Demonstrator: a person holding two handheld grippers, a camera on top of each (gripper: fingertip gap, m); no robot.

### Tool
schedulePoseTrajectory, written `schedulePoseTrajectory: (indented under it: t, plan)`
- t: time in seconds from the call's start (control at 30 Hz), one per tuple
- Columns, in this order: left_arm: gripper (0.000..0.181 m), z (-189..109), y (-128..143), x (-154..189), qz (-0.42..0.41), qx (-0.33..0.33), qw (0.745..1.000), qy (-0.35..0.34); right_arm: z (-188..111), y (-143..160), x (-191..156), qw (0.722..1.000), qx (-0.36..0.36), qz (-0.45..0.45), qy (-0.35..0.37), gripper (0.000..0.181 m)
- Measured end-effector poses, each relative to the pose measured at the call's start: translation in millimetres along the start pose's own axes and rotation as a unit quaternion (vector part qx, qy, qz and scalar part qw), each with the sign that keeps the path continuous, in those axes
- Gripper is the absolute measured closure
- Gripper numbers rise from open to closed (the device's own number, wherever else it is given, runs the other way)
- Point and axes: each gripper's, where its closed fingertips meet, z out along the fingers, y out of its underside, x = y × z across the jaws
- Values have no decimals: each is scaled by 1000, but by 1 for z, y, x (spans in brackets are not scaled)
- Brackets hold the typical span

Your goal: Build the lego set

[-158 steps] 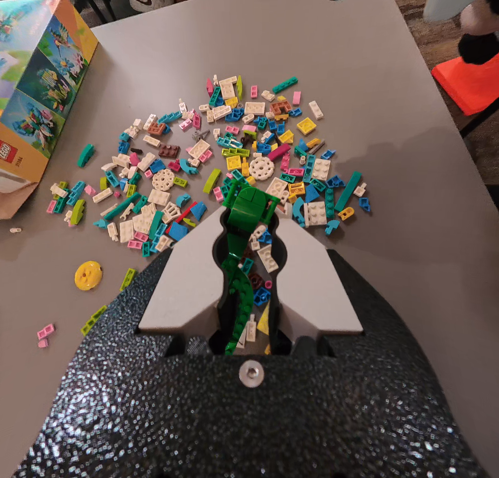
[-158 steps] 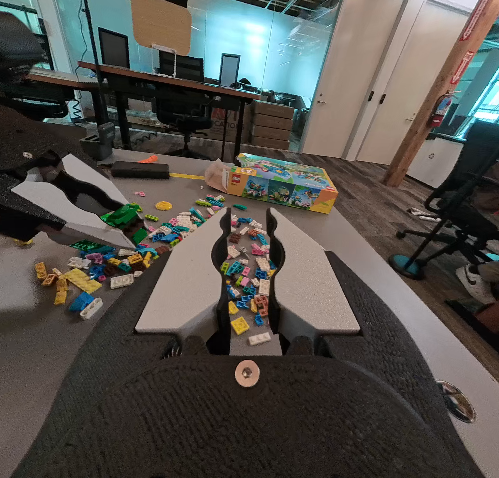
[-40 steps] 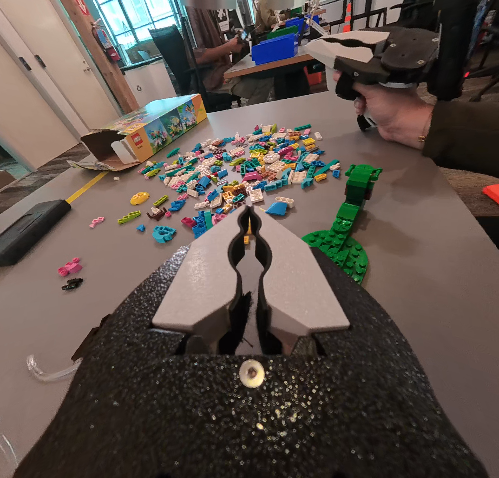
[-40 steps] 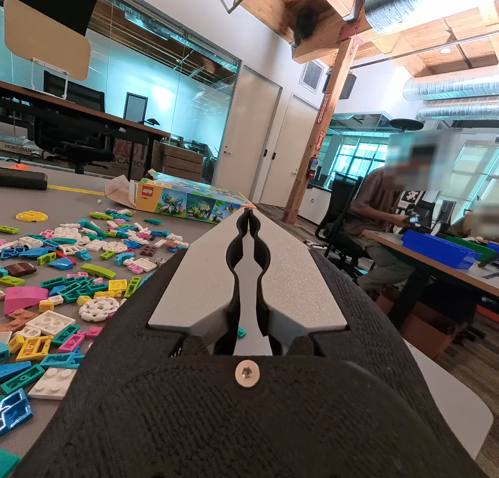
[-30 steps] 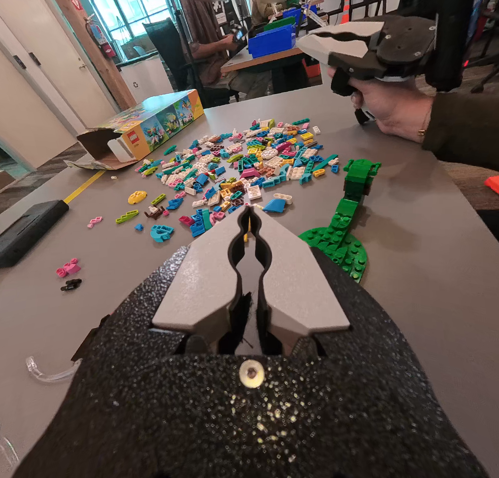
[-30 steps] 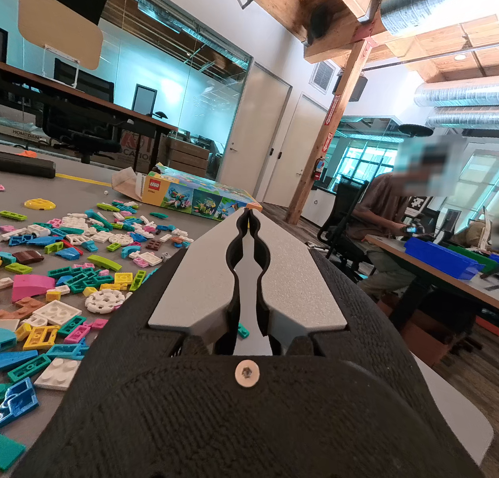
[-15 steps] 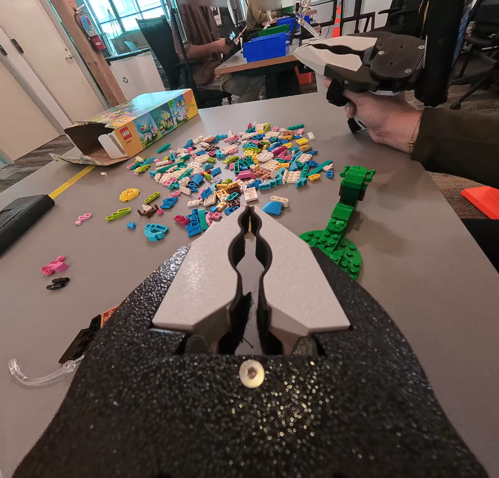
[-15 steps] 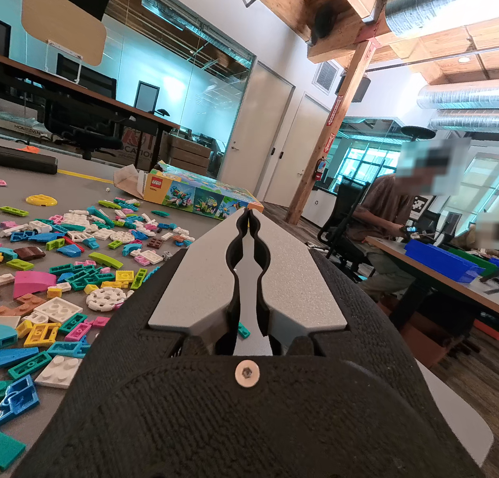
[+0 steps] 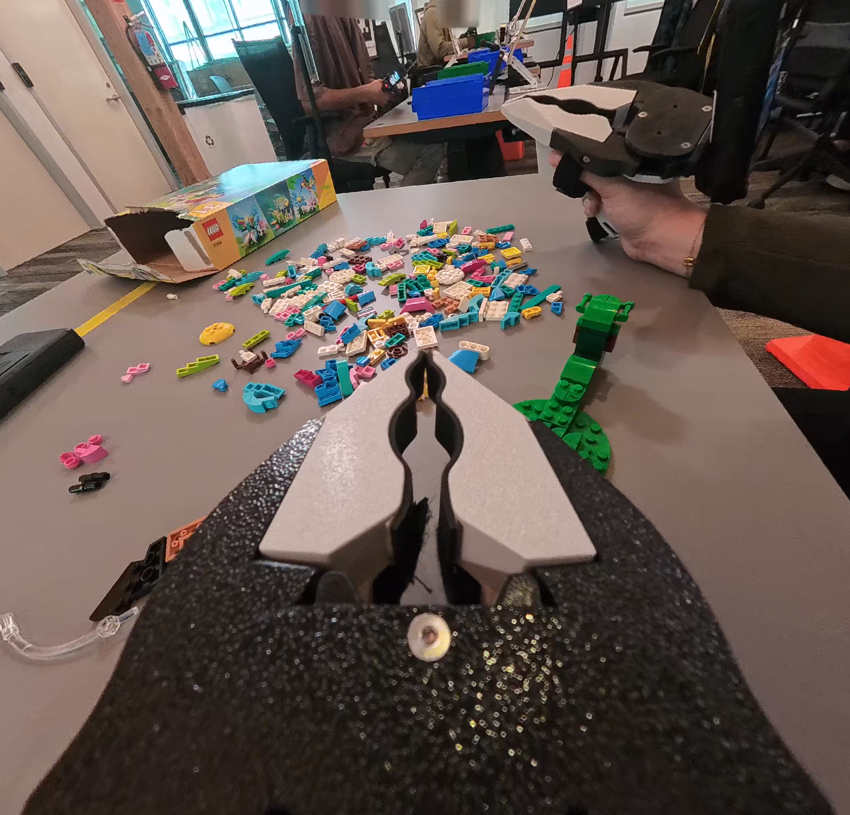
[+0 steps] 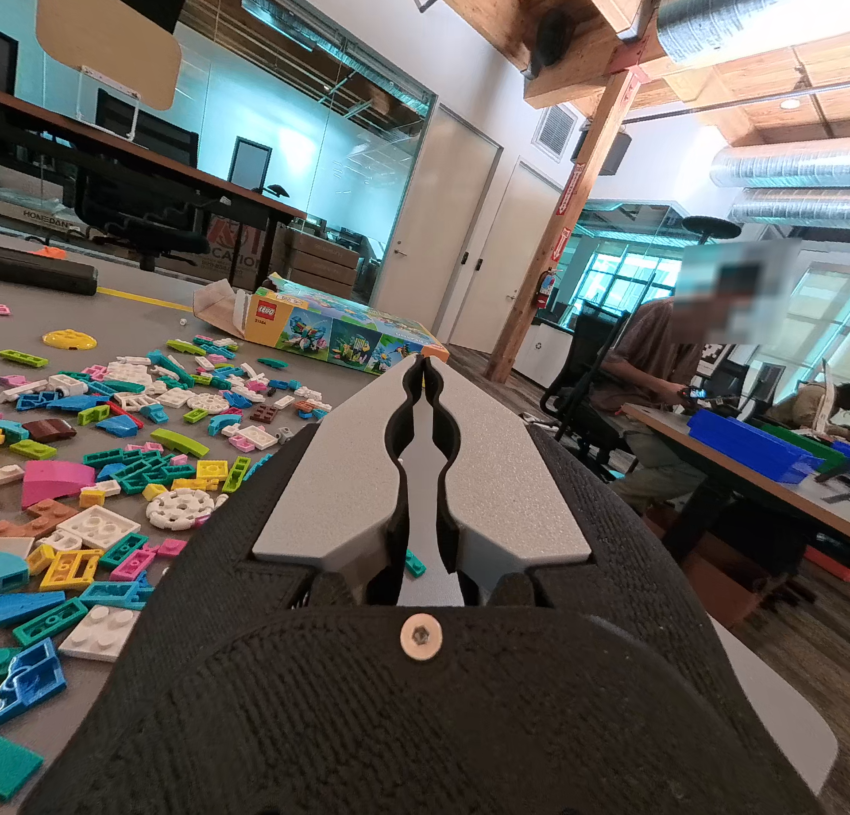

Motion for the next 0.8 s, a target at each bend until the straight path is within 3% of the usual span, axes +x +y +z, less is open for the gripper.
schedulePoseTrajectory:
  t: [0.27, 0.47, 0.6, 0.7, 0.8]
  plan:
    - [181, 1, 1, 5, 20, -4, 1000, 4, 0, 0, 0, 1000, 0, 0, 0, 181]
    - [181, 6, 9, 24, 143, -25, 989, -12, 0, 0, 1, 1000, 1, 3, 1, 181]
    - [181, 7, 8, 29, 161, -23, 987, -13, 0, 0, 1, 1000, 2, 3, 1, 181]
    - [181, -5, -2, 7, 154, -3, 985, -78, -1, 0, 1, 1000, 2, 5, 2, 181]
    - [172, -41, -13, -39, 139, 8, 969, -206, 0, -1, 1, 1000, 3, 7, 1, 181]
